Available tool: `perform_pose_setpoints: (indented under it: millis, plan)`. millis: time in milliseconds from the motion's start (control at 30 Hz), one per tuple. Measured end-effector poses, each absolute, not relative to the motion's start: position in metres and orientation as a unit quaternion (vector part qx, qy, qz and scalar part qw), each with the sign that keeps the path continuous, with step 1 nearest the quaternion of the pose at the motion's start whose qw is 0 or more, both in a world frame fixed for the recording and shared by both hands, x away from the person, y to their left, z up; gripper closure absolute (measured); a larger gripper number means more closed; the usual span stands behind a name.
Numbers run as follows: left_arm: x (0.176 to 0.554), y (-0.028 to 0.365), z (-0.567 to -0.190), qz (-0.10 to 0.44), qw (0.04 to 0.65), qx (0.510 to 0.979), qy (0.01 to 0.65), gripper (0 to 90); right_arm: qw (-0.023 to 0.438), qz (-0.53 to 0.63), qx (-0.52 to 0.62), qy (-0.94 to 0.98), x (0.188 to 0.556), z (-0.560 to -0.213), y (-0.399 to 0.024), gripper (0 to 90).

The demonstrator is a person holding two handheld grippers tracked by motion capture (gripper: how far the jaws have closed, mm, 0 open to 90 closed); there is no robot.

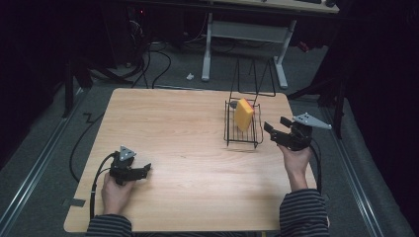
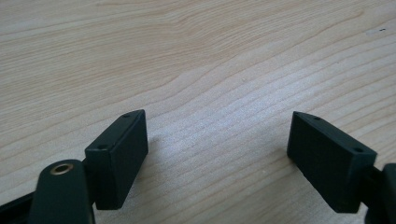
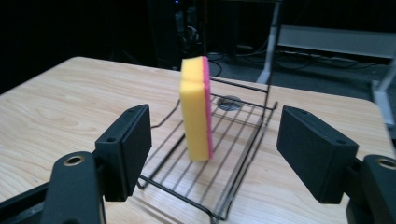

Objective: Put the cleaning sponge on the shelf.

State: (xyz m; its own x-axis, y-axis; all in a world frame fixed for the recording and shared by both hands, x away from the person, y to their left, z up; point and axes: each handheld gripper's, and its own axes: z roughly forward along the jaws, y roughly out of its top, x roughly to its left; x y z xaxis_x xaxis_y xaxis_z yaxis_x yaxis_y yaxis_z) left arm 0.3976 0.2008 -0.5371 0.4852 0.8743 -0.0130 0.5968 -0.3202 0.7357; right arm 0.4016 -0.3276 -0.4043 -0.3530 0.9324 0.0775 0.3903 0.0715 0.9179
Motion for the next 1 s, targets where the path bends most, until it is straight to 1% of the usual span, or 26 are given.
perform_pose_setpoints:
  millis: [133, 267, 433, 1000]
  plan:
    - [0.398, 0.201, -0.537, 0.199, 0.349, 0.788, 0.467, 20.9, 0.285, 0.480, 0.494, 0.667, 0.391, -0.404, -0.333, 27.6]
    - [0.398, 0.201, -0.537, 0.199, 0.349, 0.788, 0.467, 20.9, 0.300, 0.475, 0.495, 0.663, 0.380, -0.402, -0.340, 27.8]
    - [0.398, 0.201, -0.537, 0.199, 0.349, 0.788, 0.467, 21.0, 0.306, 0.496, 0.496, 0.644, 0.365, -0.399, -0.348, 28.7]
    - [0.398, 0.201, -0.537, 0.199, 0.349, 0.788, 0.467, 21.0, 0.306, 0.512, 0.494, 0.632, 0.333, -0.407, -0.361, 29.6]
